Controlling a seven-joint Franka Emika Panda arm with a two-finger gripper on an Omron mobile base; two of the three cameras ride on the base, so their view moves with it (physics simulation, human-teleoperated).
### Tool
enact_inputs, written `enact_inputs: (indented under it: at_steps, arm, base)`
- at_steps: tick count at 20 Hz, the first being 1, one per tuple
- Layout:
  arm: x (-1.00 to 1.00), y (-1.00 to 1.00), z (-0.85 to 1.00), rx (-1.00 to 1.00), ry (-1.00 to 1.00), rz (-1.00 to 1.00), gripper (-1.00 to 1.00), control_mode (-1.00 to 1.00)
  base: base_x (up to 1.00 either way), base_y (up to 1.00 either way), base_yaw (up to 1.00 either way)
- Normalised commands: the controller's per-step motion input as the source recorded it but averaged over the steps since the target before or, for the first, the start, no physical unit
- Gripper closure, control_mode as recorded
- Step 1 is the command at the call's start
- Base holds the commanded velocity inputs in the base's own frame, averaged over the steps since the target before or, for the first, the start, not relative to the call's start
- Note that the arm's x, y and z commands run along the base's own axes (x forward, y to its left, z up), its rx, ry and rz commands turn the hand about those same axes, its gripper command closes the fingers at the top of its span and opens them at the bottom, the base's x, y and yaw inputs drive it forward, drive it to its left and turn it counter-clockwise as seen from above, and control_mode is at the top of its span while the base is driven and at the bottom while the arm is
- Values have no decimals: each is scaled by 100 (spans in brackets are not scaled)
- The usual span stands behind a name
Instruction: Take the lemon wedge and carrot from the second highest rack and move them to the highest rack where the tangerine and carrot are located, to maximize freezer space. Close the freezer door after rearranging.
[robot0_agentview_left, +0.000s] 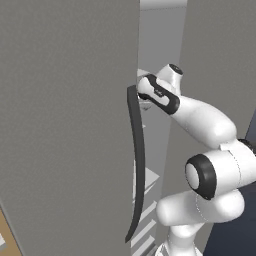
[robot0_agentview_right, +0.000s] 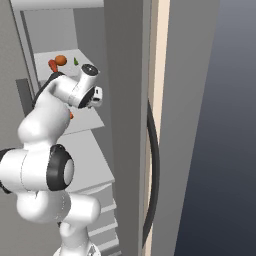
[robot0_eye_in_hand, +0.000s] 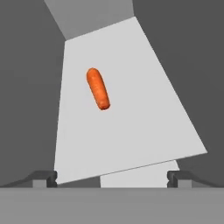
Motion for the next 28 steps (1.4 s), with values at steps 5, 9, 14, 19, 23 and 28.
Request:
enact_inputs:
  at_steps: [5, 9, 14, 19, 23, 28]
  arm:
    - [28, 26, -44, 0, 2, 0, -100, -100]
    - [26, 38, -45, 0, 0, 0, -100, -100]
    - [27, 36, -42, 0, 0, 0, -100, -100]
    - [30, 31, -23, 0, 0, 0, -100, -100]
    - [25, 30, -13, 0, 0, 0, -100, -100]
    - [19, 34, -8, 0, 0, 0, -100, -100]
  base:
    - [0, 0, 0]
    - [0, 0, 0]
    - [0, 0, 0]
    - [0, 0, 0]
    - [0, 0, 0]
    - [0, 0, 0]
